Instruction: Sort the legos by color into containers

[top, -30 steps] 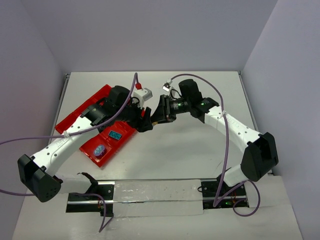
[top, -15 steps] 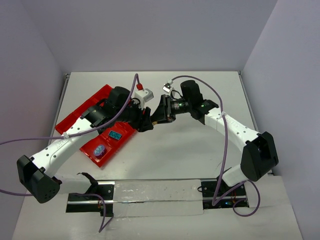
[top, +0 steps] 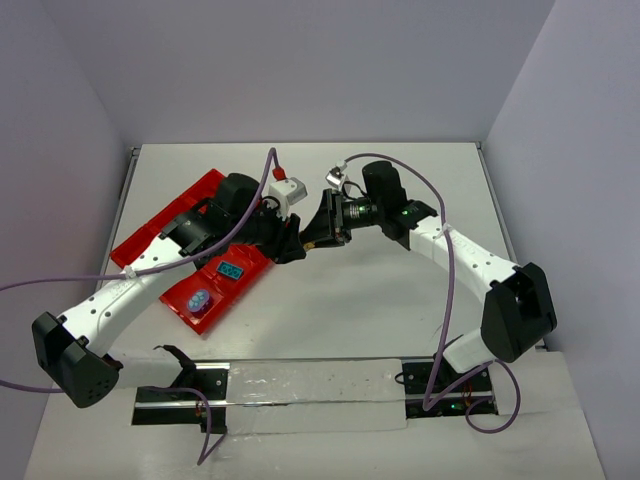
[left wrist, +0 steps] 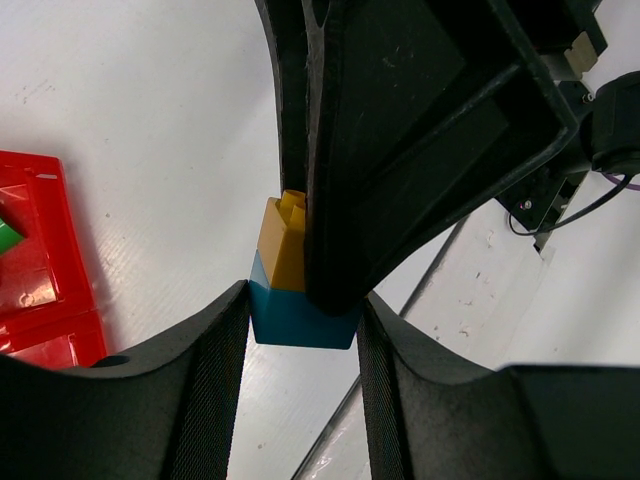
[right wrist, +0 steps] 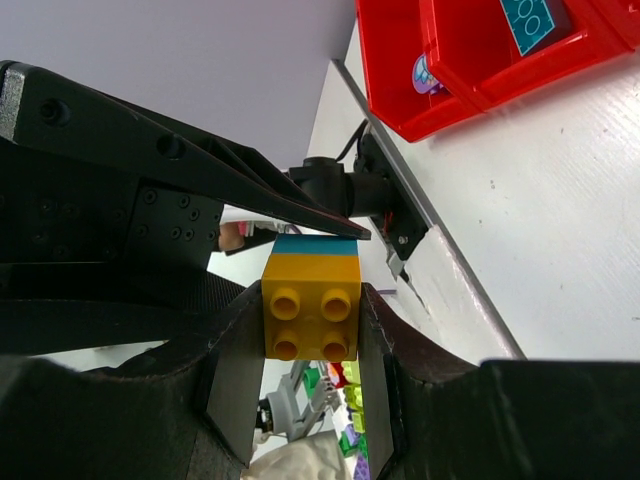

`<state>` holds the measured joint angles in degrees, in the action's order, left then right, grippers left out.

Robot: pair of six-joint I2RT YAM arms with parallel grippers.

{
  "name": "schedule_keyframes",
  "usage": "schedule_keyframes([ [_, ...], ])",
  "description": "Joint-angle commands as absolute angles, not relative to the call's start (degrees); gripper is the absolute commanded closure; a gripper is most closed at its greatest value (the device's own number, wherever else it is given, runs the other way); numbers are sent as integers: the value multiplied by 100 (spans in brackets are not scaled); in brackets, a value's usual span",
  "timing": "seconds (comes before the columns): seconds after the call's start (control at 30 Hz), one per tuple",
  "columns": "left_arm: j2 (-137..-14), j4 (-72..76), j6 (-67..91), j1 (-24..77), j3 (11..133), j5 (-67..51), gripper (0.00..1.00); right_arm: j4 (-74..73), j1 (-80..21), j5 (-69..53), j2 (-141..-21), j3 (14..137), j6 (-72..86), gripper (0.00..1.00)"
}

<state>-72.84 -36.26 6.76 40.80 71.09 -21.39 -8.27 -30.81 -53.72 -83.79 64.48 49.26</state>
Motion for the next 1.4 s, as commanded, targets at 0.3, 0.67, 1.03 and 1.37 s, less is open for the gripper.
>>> schedule_keyframes([
  [0.3, -7172, -3454, 542, 4104, 7031, -2232, 100, -220, -3129, -5830, -8300, 6442, 5186, 61],
  [0.67, -7264, -3670, 424, 4104, 7066, -2160, 100, -383, -3070, -5781, -8314, 6372, 5062, 46],
  [1.03, -7184, -3642, 433, 4104, 7011, -2127, 100, -554, -3065, -5607, -8258, 6340, 4910, 69],
  [1.37, -7191, -3831, 537, 4104, 7136, -1824, 86, -598, -3059, -5504, -8288, 6302, 4822, 89],
])
